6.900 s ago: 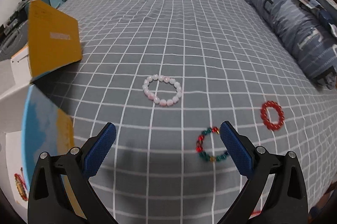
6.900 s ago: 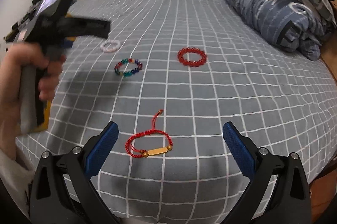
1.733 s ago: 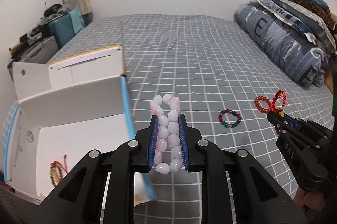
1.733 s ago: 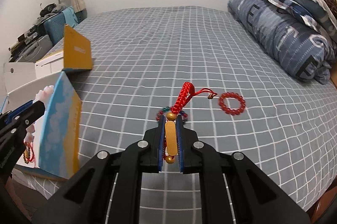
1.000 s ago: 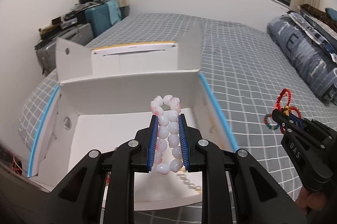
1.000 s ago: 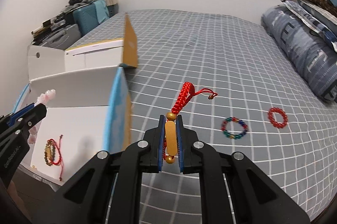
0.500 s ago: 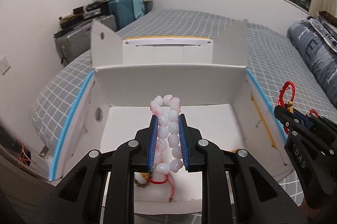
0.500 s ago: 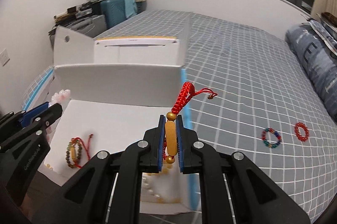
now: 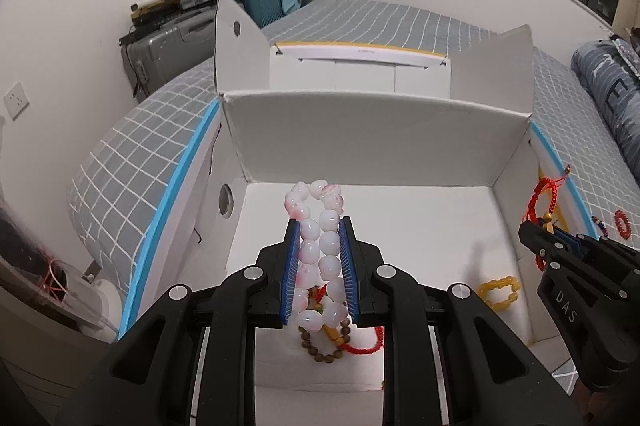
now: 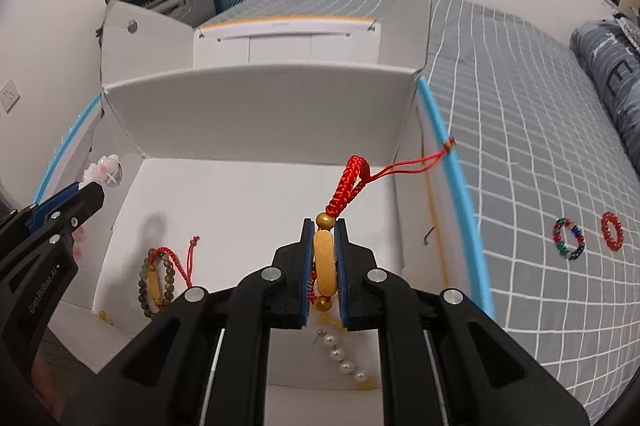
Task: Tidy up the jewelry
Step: 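Open both tools to drop the bracelets into the box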
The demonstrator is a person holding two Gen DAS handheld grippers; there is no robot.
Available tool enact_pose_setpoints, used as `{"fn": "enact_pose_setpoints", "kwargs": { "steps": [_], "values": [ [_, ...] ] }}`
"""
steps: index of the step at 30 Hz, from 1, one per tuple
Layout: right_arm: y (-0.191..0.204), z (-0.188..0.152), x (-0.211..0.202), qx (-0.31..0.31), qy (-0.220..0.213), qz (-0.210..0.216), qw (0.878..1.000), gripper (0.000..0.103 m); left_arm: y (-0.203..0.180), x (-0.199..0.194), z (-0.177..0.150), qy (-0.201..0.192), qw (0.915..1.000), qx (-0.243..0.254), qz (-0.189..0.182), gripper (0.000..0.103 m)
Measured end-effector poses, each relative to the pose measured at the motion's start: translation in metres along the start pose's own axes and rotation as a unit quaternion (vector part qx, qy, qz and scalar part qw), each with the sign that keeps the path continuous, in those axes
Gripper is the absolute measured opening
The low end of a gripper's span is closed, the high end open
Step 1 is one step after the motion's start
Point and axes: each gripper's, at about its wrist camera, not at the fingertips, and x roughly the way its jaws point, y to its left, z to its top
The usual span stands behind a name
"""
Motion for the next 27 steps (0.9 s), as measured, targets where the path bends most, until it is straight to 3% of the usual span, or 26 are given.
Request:
{"fn": "enact_pose_setpoints", "kwargs": {
  "steps": [8, 25, 26, 27],
  "values": [
    [0.005, -0.005, 0.011, -0.003, 0.027, 0.0, 1.0, 0.009, 0.008, 0.022, -0.006, 0.041, 0.999, -0.009, -0.014, 0.02],
    [0.006, -0.004, 0.011, -0.005, 0.032, 0.01, 0.999, 0.015, 0.012, 0.017, -0.005, 0.038, 0.9992, -0.012, 0.003, 0.023],
    [0.006, -0.004, 0.01, -0.007, 0.03, 0.01, 0.999, 0.019, 0.012, 0.016, -0.004, 0.037, 0.9992, -0.012, 0.003, 0.024],
    [0.006, -0.004, 0.008, -0.007, 0.029, 0.011, 0.999, 0.021, 0.013, 0.014, -0.004, 0.035, 0.9993, -0.014, 0.005, 0.031]
  ]
}}
